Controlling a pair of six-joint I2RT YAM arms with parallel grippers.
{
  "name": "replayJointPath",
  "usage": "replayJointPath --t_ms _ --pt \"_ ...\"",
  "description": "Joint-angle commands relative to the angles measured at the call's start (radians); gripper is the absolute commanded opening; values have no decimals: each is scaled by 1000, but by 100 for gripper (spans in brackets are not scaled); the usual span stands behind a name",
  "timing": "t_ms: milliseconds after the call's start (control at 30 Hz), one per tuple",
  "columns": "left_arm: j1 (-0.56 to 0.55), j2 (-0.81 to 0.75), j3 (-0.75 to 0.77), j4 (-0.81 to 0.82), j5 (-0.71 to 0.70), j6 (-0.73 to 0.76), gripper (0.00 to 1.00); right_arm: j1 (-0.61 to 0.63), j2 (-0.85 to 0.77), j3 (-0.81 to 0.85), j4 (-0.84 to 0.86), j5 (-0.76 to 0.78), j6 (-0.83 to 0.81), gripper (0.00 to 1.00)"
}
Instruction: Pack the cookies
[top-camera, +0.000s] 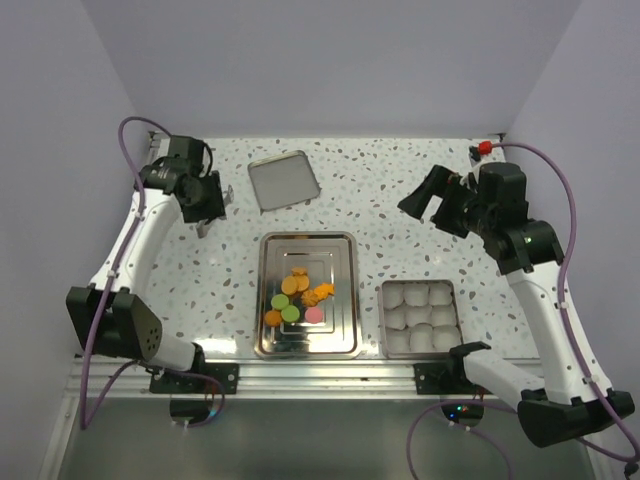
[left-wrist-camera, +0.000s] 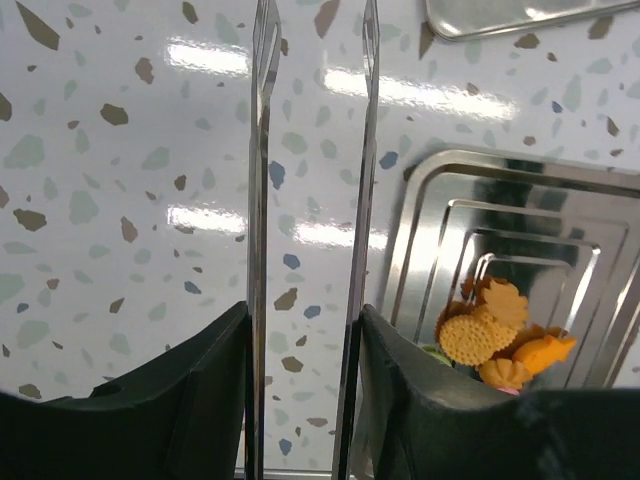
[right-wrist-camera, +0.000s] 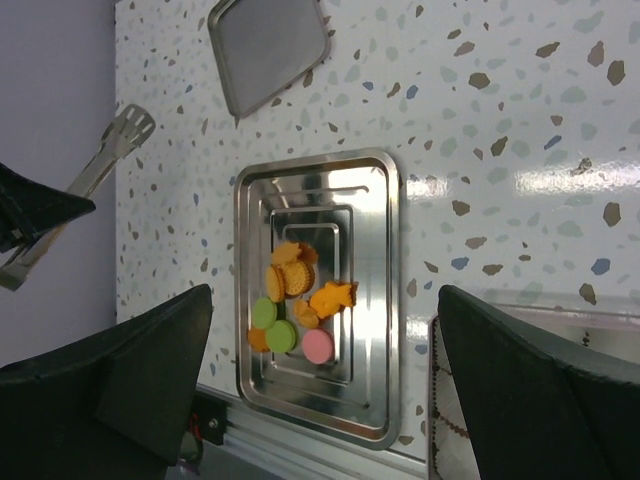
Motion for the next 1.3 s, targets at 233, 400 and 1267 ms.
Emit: replayJointPath --t_ms 233,400,1267 --pt "-170 -220 -43 -57 239 -70 47 4 14 62 -96 -69 1 99" --pt "-286 -320 -161 -43 262 -119 48 4 5 91 -183 87 -31 99" --pt "-532 -349 -357 0 181 -229 57 4 -81 193 -343 3 -74 99"
